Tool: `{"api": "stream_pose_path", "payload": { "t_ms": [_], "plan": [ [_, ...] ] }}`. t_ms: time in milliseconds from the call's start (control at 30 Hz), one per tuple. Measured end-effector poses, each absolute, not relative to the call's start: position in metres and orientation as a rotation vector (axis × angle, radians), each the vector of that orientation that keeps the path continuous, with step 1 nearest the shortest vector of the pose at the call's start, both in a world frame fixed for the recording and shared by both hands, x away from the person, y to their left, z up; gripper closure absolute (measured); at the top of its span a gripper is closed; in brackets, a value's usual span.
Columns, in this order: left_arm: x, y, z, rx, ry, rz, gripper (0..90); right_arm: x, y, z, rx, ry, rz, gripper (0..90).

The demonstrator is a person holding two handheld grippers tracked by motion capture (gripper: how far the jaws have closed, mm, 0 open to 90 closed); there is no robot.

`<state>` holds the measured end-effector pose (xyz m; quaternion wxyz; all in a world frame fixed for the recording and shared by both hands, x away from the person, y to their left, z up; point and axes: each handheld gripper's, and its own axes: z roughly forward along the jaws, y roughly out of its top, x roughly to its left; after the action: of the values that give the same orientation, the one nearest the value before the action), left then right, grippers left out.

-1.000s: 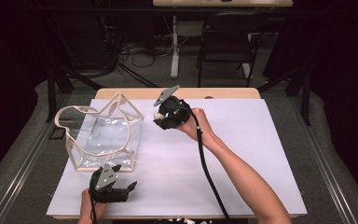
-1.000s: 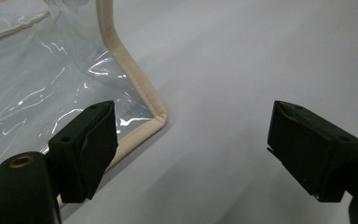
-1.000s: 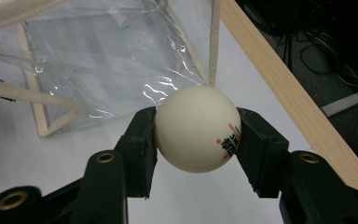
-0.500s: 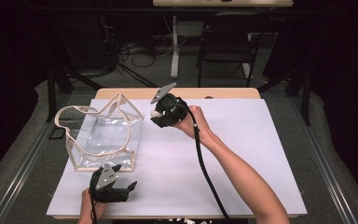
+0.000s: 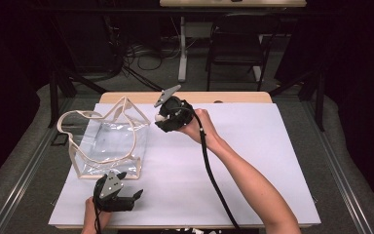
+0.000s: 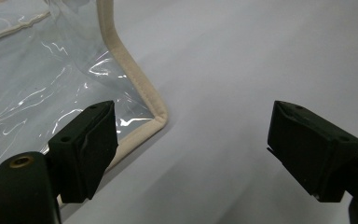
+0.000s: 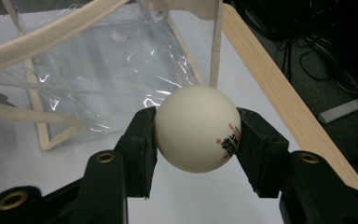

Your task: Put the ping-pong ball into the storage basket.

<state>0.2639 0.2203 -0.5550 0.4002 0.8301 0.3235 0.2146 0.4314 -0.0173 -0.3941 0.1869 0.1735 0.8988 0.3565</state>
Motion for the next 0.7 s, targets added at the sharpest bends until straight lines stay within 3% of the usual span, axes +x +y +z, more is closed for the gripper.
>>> {"api": "stream_pose_path", "payload": {
  "t_ms": [700],
  "plan": [
    [0.264, 0.2204, -0.5555, 2.101, 0.82, 0.541, 16.4, 0.4302, -0.011, -0.3856, 0.471, 2.52, 1.012, 50.9]
  ]
}}
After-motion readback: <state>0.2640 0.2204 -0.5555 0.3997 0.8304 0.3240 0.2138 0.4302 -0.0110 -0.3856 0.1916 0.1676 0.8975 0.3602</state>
